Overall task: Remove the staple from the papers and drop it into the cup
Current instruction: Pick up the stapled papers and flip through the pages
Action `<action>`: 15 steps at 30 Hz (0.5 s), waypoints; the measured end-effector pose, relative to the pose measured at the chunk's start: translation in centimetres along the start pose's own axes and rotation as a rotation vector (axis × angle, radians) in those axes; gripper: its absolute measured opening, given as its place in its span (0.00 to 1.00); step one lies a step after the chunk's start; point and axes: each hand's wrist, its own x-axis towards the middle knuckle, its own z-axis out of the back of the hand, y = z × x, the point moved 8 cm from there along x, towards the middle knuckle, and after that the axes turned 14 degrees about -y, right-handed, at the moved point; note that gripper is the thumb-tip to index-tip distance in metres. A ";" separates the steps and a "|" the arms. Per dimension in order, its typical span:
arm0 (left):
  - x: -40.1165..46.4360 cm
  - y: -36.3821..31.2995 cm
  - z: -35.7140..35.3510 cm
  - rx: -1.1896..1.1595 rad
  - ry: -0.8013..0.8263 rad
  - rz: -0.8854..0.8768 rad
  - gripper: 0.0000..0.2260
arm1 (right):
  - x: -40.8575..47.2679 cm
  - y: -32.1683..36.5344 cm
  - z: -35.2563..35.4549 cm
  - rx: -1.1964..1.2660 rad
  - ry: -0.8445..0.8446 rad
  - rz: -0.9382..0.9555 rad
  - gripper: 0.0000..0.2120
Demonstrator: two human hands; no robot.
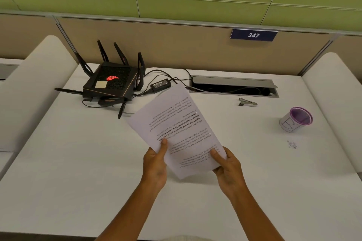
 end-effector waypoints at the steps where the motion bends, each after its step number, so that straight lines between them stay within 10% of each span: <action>1: -0.2 0.4 0.0 -0.009 -0.006 0.014 0.10 | 0.0 -0.2 -0.1 0.048 -0.007 -0.011 0.21; 15: -1.1 3.0 0.5 -0.050 0.043 0.057 0.19 | -1.0 -0.8 0.3 -0.008 -0.074 0.003 0.23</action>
